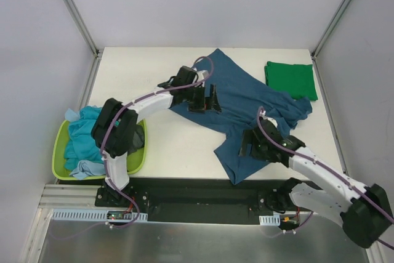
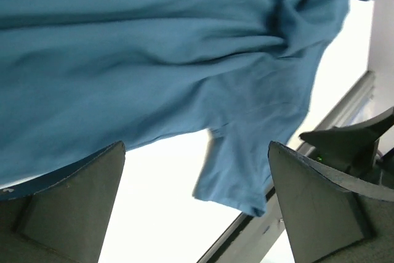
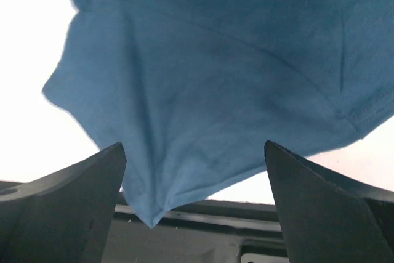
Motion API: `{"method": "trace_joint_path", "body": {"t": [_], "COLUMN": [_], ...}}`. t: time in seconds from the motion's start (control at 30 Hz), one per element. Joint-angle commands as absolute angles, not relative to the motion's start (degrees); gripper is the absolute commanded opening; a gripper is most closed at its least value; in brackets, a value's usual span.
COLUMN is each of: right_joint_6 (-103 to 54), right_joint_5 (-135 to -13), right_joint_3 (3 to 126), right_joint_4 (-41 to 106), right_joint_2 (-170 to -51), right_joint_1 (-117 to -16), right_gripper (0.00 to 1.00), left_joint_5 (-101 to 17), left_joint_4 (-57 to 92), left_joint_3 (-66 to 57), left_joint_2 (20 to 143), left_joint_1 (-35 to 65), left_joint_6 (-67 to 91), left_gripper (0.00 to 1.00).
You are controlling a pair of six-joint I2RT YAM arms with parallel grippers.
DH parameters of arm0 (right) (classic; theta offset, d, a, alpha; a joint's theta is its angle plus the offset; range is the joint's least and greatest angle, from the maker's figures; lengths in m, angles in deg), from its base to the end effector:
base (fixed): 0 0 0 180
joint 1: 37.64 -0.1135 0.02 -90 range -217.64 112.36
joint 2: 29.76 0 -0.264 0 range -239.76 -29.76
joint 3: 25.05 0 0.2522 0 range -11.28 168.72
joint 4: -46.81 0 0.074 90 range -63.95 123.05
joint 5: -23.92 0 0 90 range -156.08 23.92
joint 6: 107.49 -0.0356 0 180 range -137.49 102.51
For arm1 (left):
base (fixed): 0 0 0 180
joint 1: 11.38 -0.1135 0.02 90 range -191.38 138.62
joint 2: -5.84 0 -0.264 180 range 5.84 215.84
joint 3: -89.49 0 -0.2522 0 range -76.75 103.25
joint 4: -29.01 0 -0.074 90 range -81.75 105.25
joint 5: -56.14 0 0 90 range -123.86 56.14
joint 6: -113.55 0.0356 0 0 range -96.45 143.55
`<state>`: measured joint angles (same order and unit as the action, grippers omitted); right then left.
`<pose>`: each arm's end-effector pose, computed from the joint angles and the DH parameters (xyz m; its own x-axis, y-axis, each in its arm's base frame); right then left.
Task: Fold and stack the t-shirts
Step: Flatten out the tshirt
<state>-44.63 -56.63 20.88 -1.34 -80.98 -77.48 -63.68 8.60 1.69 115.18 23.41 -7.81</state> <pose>0.1349 0.1049 0.2084 -0.8029 -0.0838 -0.5902 -0.2142 0.9645 0.1544 0.3443 -0.2608 0.2244 -0.8535 0.0432 -0.5193 0.4387 0.5973 -0.6714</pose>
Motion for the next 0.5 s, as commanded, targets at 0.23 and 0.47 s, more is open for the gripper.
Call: {"method": "trace_joint_path", "body": {"t": [0.23,0.47], "right_joint_6": [-30.50,-27.51], "right_joint_5": [-69.69,-68.20], "right_joint_3": [25.98,30.28], "right_joint_4": [6.60,3.88], "right_joint_2": [-106.48,-113.78], "right_joint_1": [-54.28,-39.86], "right_gripper": [0.97,0.97], "left_joint_5": [-49.07,-43.36], "left_joint_4": [7.34,4.53], "left_joint_3": [-16.80,-16.89], "left_joint_2": [97.43,97.34], "left_joint_1": [10.69,8.66], "left_joint_6": [-6.25,-6.16], "left_gripper": [0.99,0.99]}}
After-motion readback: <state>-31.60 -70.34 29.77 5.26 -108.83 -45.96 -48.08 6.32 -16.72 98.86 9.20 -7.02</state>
